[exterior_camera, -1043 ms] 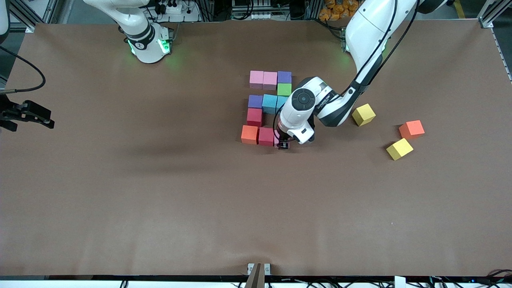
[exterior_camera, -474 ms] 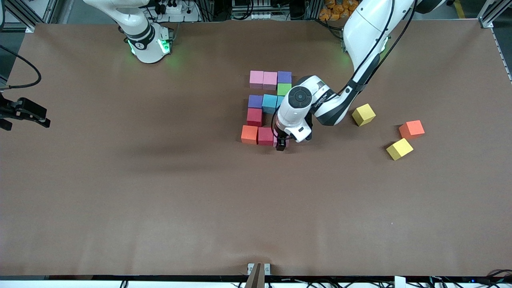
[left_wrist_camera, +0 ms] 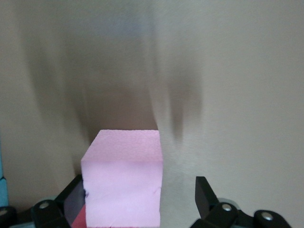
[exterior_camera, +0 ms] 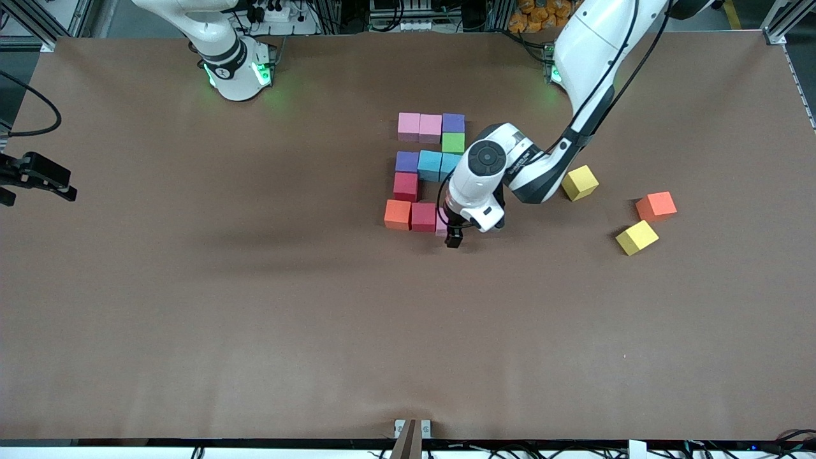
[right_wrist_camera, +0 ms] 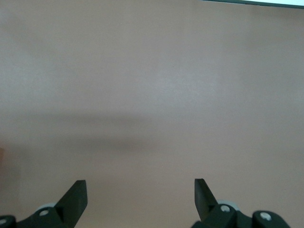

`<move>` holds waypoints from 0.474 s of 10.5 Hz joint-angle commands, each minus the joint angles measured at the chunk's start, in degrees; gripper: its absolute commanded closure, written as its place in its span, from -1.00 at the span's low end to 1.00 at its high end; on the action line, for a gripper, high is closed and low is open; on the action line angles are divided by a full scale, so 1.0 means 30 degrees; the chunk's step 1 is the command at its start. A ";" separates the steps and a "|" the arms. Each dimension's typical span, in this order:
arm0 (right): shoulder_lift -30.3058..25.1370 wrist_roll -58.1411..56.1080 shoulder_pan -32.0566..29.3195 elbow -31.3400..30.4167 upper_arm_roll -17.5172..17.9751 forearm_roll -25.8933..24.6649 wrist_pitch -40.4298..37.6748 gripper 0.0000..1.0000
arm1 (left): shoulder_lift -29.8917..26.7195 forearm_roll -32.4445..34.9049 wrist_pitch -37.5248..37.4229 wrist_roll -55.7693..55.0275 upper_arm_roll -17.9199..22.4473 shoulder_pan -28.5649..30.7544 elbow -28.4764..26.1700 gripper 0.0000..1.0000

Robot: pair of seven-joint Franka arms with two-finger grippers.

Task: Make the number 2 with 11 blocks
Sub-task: 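Lower the lilac cube beside the hot pink cube with the left gripper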

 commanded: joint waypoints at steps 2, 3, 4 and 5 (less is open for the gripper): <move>-0.0063 -0.0245 0.0060 0.0197 -0.0235 0.0317 -0.0232 -1.00 | -0.1380 0.0462 -0.0980 -0.0633 -0.0169 -0.0029 -0.0227 -1.00; -0.0063 -0.0246 -0.0028 0.0197 -0.0265 0.0317 -0.0261 -1.00 | -0.1673 0.0375 -0.1014 -0.0633 -0.0198 -0.0029 -0.0256 -1.00; -0.0034 -0.0217 0.0001 0.0168 -0.0236 0.0317 -0.0261 -1.00 | -0.2024 0.0345 -0.1101 -0.0633 -0.0373 0.0000 -0.0256 -1.00; -0.0034 -0.0216 0.0088 0.0139 -0.0236 0.0288 -0.0290 -1.00 | -0.2434 0.0316 -0.1450 -0.0575 -0.0374 0.0029 -0.0256 -1.00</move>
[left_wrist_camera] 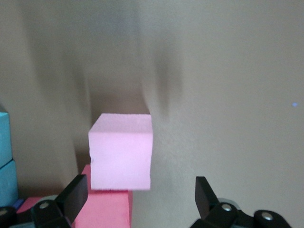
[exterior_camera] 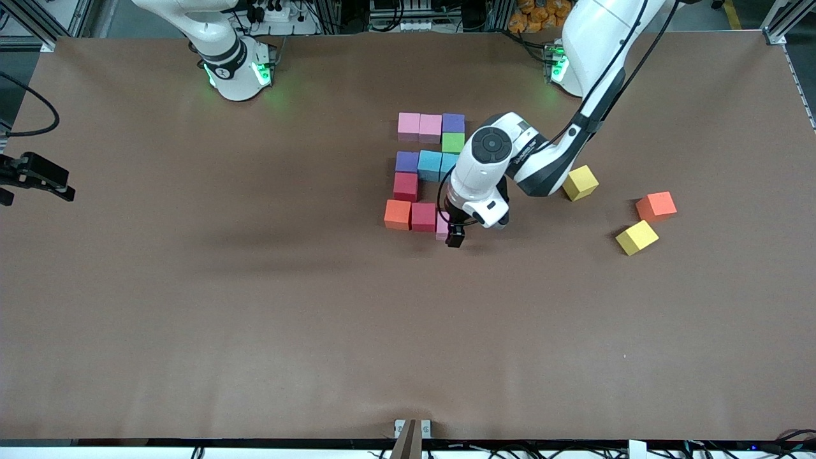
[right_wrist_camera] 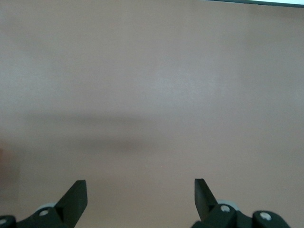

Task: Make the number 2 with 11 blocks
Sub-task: 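Lower the lilac cube beside the hot pink cube with the left gripper, then open the left gripper and raise it off the lilac cube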

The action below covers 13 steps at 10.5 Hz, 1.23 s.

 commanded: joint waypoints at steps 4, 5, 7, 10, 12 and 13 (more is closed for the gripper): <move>-0.0063 -0.0275 0.0038 0.0109 -0.0082 0.0224 -0.0355 -1.00 | -0.2005 0.0372 -0.1170 0.0856 -0.0096 0.0525 -0.0143 -1.00; -0.0063 -0.0275 0.0009 0.0109 -0.0082 0.0224 -0.0356 -1.00 | -0.2298 0.0373 -0.1461 0.1616 -0.0125 0.0844 -0.0026 -1.00; -0.0034 -0.0216 -0.0020 0.0109 -0.0082 0.0283 -0.0356 -1.00 | -0.2972 0.0373 -0.2017 0.3341 -0.0125 0.1373 0.0004 -1.00; -0.0034 -0.0128 0.0067 0.0080 -0.0082 0.0312 -0.0356 -1.00 | -0.3909 0.0373 -0.3014 0.6739 -0.0125 0.2513 0.0004 -1.00; -0.0063 -0.0157 0.0125 0.0080 -0.0053 0.0312 -0.0356 -1.00 | -0.4670 0.0285 -0.3890 0.9082 -0.0096 0.3044 0.0121 -1.00; -0.0034 -0.0157 0.0155 0.0080 -0.0053 0.0312 -0.0356 -1.00 | -0.4877 0.0140 -0.4853 1.0051 -0.0067 0.3190 0.0585 -1.00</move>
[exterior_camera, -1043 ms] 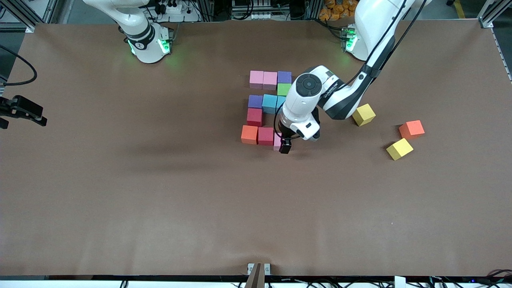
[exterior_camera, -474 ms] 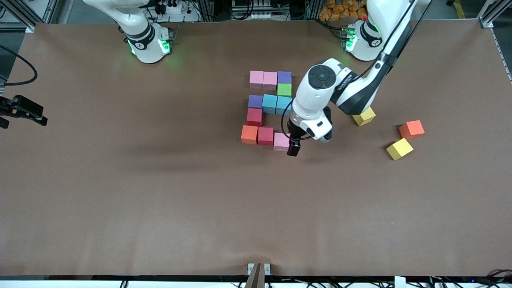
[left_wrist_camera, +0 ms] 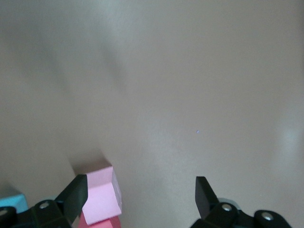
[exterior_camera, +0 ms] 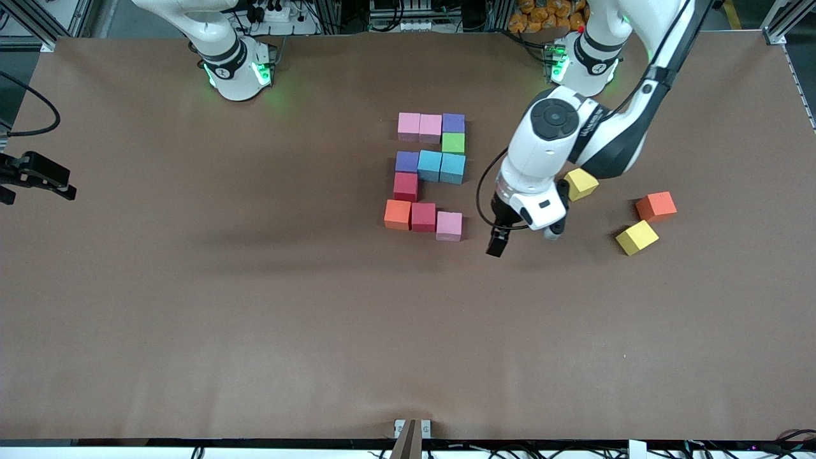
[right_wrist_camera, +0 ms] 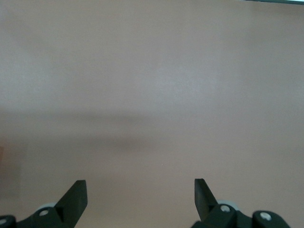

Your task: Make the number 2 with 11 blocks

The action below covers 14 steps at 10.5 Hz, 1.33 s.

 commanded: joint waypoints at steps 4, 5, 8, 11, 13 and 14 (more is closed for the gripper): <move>-0.0038 -0.0179 0.0206 0.0060 -0.0046 0.0280 -0.0313 -1.00 | -0.1658 -0.1543 -0.5693 0.5647 0.0012 0.0705 0.2136 -1.00; -0.0067 -0.0208 0.0206 -0.0027 -0.0046 0.0280 -0.0342 -1.00 | -0.1923 -0.1753 -0.6690 0.6996 0.0072 0.0763 0.2575 -1.00; -0.0184 -0.0267 0.0147 -0.0465 -0.0046 0.0280 -0.0284 -1.00 | -0.2013 -0.2689 -0.9792 1.0889 -0.0016 0.2282 0.5003 -1.00; -0.0594 -0.0296 0.0118 -0.1169 -0.0046 0.0280 -0.0138 -1.00 | -0.2451 -0.2577 -1.1237 1.5230 0.0042 0.3194 0.6762 -1.00; -0.0771 -0.0296 0.0089 -0.1434 -0.0046 0.0309 -0.0079 -1.00 | -0.3324 -0.2780 -1.1417 2.0393 0.0043 0.4562 0.6857 -1.00; -0.0800 -0.0296 0.0088 -0.1435 -0.0046 0.0309 -0.0079 -1.00 | -0.3651 -0.3129 -1.1562 2.3501 0.0072 0.4920 0.6769 -1.00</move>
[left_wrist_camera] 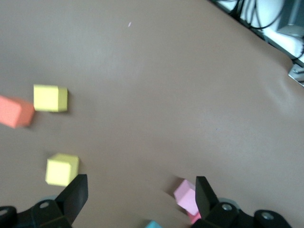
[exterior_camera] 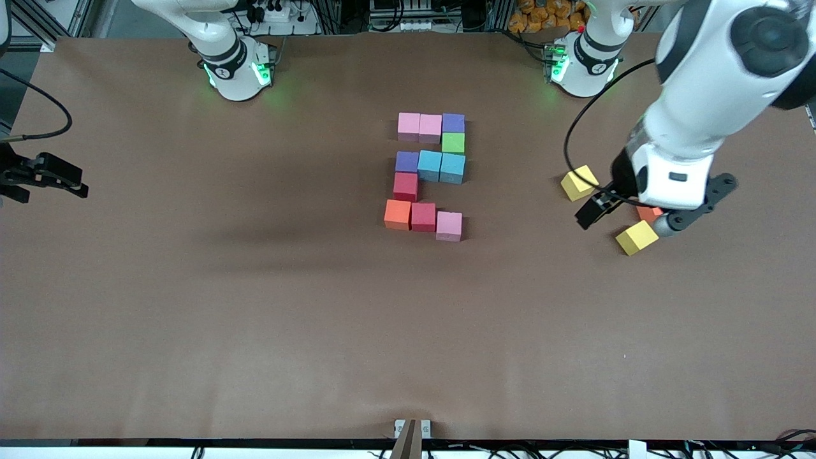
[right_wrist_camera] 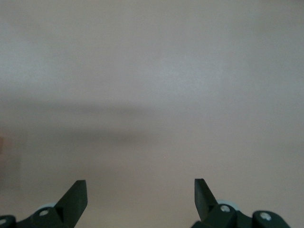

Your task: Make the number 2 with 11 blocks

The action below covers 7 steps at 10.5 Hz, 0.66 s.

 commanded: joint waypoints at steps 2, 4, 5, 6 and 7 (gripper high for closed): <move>-0.0653 -0.0269 -0.0080 -0.0692 -0.0032 0.0295 0.0169 -1.00 | -0.1549 -0.1869 -0.1593 0.6640 0.0257 0.2008 0.0006 -1.00; -0.0624 -0.0269 -0.0080 -0.0692 -0.0062 0.0295 0.0285 -1.00 | -0.1846 -0.1754 -0.3142 1.0119 0.1948 0.1719 0.0036 -1.00; -0.0624 -0.0269 -0.0080 -0.0692 -0.0062 0.0295 0.0286 -1.00 | -0.2166 -0.1753 -0.3266 1.1849 0.2742 0.1543 -0.0022 -1.00; -0.0624 -0.0269 -0.0080 -0.0692 -0.0062 0.0295 0.0286 -1.00 | -0.2285 -0.1782 -0.3296 1.3201 0.3475 0.1454 -0.0023 -1.00; -0.0624 -0.0269 -0.0080 -0.0692 -0.0062 0.0295 0.0286 -1.00 | -0.2432 -0.1783 -0.3412 1.3736 0.4324 0.0815 -0.0023 -1.00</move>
